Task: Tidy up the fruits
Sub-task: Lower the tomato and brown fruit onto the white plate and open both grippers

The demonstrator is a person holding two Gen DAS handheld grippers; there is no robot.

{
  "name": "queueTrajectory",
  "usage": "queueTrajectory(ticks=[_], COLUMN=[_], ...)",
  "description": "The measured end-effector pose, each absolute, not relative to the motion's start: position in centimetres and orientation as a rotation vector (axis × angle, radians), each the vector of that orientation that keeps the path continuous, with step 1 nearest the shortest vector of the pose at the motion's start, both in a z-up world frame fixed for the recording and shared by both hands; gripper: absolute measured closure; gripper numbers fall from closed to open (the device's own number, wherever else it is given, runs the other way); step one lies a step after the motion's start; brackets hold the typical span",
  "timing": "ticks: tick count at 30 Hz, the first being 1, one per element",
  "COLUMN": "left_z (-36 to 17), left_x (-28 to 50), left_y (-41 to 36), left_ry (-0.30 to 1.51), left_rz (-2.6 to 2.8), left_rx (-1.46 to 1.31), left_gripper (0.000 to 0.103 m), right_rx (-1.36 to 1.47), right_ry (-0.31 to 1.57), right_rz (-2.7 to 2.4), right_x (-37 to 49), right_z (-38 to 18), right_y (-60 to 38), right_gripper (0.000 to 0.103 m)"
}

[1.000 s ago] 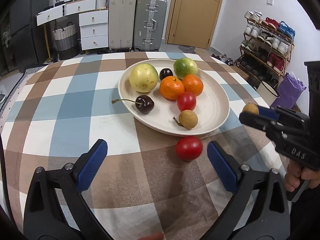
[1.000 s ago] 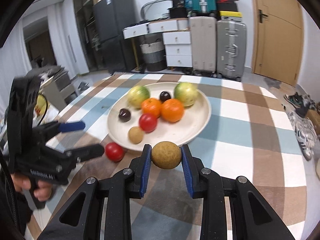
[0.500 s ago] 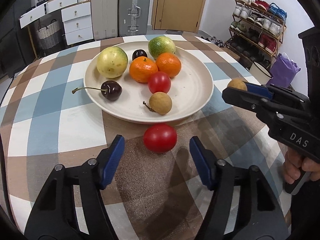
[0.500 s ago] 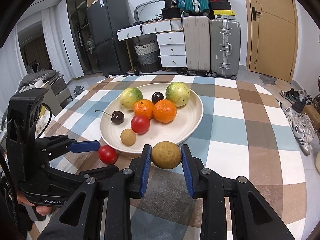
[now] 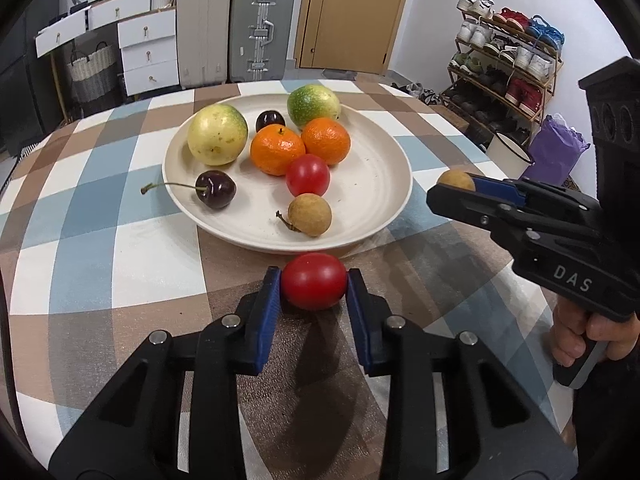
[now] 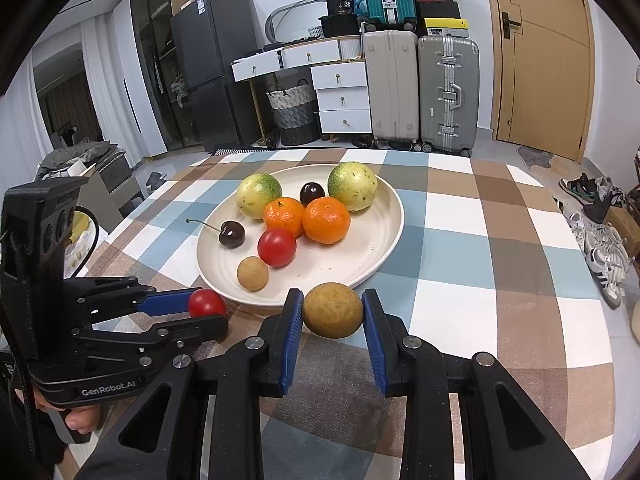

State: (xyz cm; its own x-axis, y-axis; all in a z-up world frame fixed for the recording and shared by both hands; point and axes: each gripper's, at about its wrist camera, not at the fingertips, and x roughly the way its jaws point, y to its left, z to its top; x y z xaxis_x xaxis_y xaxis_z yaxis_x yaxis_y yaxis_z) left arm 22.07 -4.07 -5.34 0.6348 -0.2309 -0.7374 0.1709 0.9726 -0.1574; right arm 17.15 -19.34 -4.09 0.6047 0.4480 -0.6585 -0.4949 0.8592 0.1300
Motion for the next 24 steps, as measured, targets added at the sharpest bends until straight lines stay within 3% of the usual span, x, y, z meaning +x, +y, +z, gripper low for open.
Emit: queueTrajectory(ticks=[24], left_z=[-2.7], left_x=[21.1], left_y=[-1.4], left_ry=[0.702], left_rz=[-0.168], left_rx=[-0.149], left_gripper=[0.074], right_rx=[-0.004], right_ry=[0.696], right_rz=[0.572], right_x=[17.3], right_z=[-3.9], right_y=[-19.3], right_gripper=[0.073])
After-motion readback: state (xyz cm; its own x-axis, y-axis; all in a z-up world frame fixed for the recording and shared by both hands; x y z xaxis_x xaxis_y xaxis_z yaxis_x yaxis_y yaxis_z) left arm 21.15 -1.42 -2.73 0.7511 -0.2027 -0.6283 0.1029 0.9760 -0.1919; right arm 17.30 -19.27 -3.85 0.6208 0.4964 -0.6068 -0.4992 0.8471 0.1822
